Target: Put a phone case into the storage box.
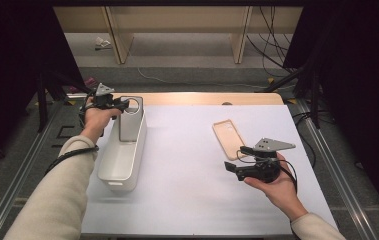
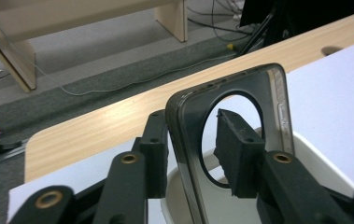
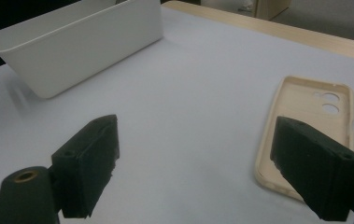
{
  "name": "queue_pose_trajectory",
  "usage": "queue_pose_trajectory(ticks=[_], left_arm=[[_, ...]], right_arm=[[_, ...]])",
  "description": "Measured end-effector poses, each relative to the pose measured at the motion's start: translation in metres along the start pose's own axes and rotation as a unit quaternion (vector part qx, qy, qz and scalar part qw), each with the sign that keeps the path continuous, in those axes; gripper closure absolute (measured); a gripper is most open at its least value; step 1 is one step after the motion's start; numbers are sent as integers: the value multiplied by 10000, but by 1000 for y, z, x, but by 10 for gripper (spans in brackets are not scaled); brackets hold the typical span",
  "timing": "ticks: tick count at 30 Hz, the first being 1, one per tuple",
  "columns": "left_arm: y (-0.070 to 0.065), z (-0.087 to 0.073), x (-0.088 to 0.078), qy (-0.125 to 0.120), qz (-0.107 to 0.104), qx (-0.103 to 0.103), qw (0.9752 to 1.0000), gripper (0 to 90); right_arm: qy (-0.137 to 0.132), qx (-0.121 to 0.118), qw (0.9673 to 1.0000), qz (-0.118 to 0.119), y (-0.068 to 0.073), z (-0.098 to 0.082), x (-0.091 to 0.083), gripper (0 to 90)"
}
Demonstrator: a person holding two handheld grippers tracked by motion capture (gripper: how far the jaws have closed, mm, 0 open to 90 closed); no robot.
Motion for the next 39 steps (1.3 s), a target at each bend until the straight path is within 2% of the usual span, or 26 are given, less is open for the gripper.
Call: queue_pose_trajectory(ticks=[7, 17, 20, 23, 26, 29, 33, 35, 39], left_arm=[[-1, 2, 1, 296, 362, 141, 9988, 523], [-3, 9, -1, 341, 622, -18, 9975, 336], [-4, 11, -4, 488, 579, -146, 9970, 290], [-3, 12, -8, 493, 610, -175, 9968, 270], [-4, 12, -13, 560, 587, -210, 9965, 205], [-5, 13, -20, 504, 563, -242, 9968, 160], [-8, 11, -30, 484, 405, -250, 9977, 136], [-11, 10, -37, 452, 344, -231, 9981, 132], [-15, 4, -55, 331, 259, -365, 9984, 147]], right_arm=[[5, 1, 10000, 4, 0, 0, 0, 164], [11, 4, 10000, 8, 0, 0, 0, 164], [18, 15, 10000, 13, 0, 0, 1, 163], [20, 37, 10000, 1, 0, 0, 1, 164], [26, 52, 10000, -13, -1, 0, 1, 164], [34, 61, 10000, -15, -1, 0, 1, 164], [31, 72, 10000, -21, -1, -1, 1, 164], [30, 80, 10000, -31, -2, 0, 1, 164], [50, 97, 9999, -40, -3, -1, 1, 164]])
Point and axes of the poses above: each handheld gripper's, and its own axes: x roughly forward along the jaws, z roughly out of its top, y roughly to its left, the point moved 2 cm from there along x, roughly forward along the jaws, and after that the axes turned 2 degrees about x, right-handed, at the moved point
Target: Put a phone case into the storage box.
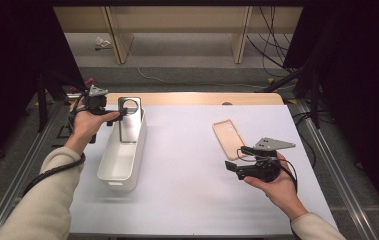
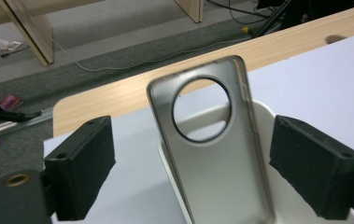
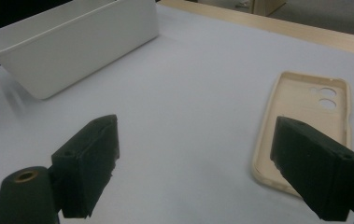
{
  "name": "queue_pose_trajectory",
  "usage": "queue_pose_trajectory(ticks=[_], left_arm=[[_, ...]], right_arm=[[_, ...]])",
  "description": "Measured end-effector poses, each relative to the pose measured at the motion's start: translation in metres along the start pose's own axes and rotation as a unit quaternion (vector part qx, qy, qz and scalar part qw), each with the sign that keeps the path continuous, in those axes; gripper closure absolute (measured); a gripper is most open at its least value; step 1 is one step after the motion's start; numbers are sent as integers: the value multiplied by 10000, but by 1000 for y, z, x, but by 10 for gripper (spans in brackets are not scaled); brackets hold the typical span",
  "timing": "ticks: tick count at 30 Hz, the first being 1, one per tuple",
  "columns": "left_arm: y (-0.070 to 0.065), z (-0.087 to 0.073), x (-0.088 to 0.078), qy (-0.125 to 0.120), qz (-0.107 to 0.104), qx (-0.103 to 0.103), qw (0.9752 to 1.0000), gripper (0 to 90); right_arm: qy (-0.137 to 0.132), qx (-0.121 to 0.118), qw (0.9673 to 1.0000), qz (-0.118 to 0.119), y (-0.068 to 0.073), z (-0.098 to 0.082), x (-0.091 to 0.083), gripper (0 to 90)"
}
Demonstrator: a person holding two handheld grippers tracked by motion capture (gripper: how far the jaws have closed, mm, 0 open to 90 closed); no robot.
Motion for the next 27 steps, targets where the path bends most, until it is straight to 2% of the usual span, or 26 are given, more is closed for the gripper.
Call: queue_pose_trajectory(ticks=[4, 8, 12, 15, 20, 27], left_arm=[[-6, -10, -19, -190, -85, 30, 9998, 133], [-18, -21, -40, -321, -238, 89, 9992, 91], [-29, -33, -59, -514, -370, 37, 9980, 69], [-41, -45, -68, -474, -567, 101, 9972, 37], [-60, -60, -80, -405, -779, 237, 9959, 3], [-90, -75, -98, -460, -966, 398, 9935, 0]], right_arm=[[1, 6, 10000, -18, 0, 0, 0, 164], [-7, 36, 10000, -58, -3, 1, 0, 164], [-10, 52, 10000, -82, -5, 1, 0, 164], [-15, 67, 9999, -101, -6, 1, 0, 164], [-31, 102, 9999, -131, -9, 1, -2, 164], [-78, 123, 9997, -186, -13, 2, -4, 164]])
Point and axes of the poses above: each handheld gripper's, and its own axes: x roughly forward along the jaws, z roughly out of its top, y roughly to its left, the point moved 2 cm from there along x, roughly forward along the jaws, and after that the axes turned 2 degrees about x, right-handed, at the moved point
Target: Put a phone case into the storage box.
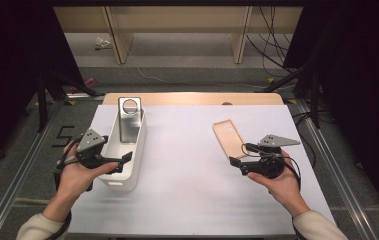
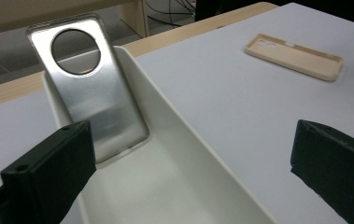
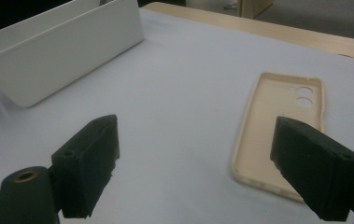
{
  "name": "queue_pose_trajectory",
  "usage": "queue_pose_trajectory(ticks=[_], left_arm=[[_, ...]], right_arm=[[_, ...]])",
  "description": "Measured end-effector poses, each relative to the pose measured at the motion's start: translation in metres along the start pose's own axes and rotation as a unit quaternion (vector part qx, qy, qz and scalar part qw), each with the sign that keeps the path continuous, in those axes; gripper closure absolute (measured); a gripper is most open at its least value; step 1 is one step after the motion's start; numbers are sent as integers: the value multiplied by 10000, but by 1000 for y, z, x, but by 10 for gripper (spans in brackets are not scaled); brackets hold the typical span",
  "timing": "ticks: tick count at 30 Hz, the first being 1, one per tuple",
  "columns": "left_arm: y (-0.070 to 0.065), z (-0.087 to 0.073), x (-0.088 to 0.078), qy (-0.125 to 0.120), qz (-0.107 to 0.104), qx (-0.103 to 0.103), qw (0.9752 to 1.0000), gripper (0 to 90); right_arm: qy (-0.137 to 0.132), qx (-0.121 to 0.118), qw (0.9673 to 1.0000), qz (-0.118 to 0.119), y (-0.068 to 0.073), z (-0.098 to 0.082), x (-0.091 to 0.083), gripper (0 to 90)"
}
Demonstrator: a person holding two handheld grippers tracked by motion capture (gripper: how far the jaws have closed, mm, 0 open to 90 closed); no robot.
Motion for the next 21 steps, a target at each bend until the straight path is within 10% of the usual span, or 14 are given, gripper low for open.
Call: queue_pose_trajectory(ticks=[9, 21], left_arm=[[-45, -16, -2, -64, -381, 238, 9990, 9], [-56, -24, 2, -106, -527, 361, 9979, 9]], right_arm=[[-18, 48, 10000, -66, -3, 1, 1, 164], [9, 70, 9999, -97, -4, 0, 1, 163]])
Point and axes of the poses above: each handheld gripper's, and its own axes: x roughly forward along the jaws, z roughly out of its top, y roughly to its left, the point moved 2 cm from there along x, roughly forward along the jaws, and after that the axes turned 2 degrees about x, right-handed, at the moved point
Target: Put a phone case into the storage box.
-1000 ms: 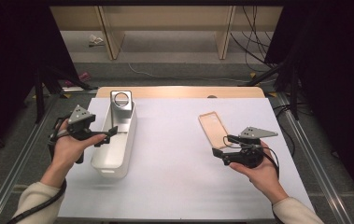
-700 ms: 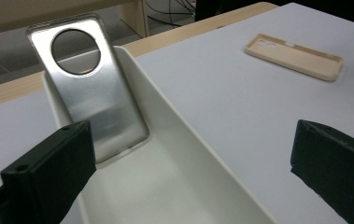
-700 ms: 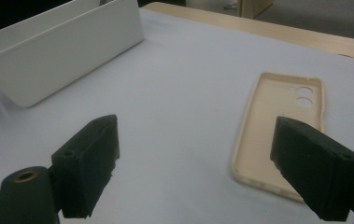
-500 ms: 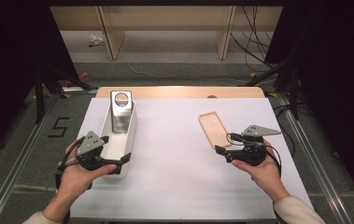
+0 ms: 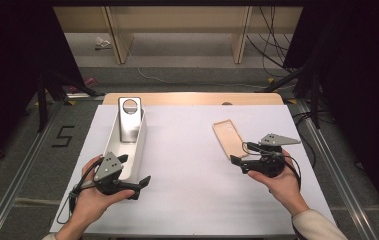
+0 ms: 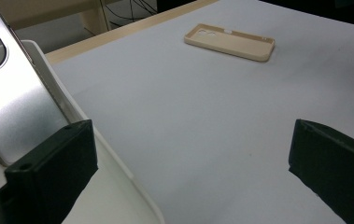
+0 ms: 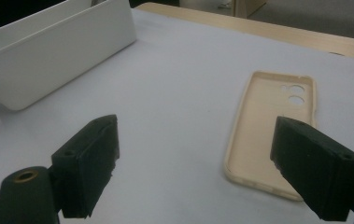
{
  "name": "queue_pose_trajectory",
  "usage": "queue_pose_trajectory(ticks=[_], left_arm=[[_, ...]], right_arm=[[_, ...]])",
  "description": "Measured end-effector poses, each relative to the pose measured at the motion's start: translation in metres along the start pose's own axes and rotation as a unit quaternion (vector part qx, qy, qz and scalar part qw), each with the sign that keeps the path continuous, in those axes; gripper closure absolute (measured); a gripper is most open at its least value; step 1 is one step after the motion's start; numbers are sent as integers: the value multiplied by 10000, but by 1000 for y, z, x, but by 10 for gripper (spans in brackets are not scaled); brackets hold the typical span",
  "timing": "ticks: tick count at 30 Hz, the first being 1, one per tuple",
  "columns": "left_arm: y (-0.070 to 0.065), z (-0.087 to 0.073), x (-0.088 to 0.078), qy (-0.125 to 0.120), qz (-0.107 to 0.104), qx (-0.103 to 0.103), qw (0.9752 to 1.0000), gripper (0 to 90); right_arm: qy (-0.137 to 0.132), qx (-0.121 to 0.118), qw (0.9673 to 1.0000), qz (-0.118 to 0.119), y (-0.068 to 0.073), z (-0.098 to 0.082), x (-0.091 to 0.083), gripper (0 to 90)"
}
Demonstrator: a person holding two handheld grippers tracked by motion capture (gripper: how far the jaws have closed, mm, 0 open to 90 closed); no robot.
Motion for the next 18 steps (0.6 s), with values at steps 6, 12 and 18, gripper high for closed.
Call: queue_pose_trajectory(ticks=[6, 12, 18], left_arm=[[-1, 2, 0, -51, -1, -15, 10000, 9], [-2, 0, 1, -126, -12, -36, 9999, 22], [-3, -1, 2, -177, 18, -104, 9998, 38]], right_arm=[[-34, 25, 10000, -49, -1, 1, -1, 164], [-14, 139, 9997, -190, -9, 2, -1, 164], [178, 333, 9983, -433, -19, 2, 6, 249]])
Point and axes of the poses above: each handheld gripper's, and its own axes: x roughly forward along the jaws, z roughly out of its top, y roughly to its left, the point moved 2 cm from there along x, roughly forward along the jaws, and after that the axes turned 2 degrees about x, right-handed, at the moved point
